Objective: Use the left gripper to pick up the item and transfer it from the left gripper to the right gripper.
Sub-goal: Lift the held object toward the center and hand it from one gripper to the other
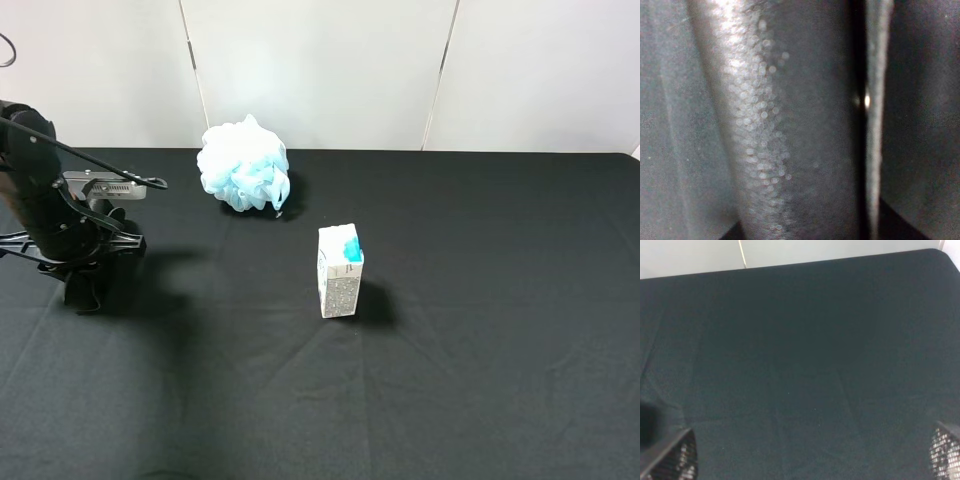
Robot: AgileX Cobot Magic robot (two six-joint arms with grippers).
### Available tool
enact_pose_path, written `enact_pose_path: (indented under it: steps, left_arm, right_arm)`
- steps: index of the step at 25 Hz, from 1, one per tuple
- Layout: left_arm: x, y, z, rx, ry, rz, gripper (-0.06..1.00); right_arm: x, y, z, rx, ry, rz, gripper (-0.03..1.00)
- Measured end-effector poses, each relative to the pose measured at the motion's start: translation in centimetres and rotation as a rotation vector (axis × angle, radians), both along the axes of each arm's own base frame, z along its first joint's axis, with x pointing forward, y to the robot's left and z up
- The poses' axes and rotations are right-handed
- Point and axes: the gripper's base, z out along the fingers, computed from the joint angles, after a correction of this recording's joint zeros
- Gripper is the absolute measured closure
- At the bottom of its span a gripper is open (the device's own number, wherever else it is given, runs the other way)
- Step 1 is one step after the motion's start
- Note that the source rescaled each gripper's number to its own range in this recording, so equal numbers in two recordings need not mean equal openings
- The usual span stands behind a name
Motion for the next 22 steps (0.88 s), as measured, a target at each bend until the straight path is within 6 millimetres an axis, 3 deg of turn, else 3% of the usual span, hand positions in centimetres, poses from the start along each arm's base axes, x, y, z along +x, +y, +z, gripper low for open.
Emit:
enact_pose_path:
  steps: [6,22]
  left_arm:
    - [-0.5,0.1,1.3,0.007,0.014,-0.006,0.92]
    - [-4.3,0.8,9.5,0.03,0.013,-0.151,0.93]
  right_arm:
    - [0.0,0.0,0.0,0.0,0.0,0.0,-0.03]
    - [0.0,0.0,0.0,0.0,0.0,0.0,-0.03]
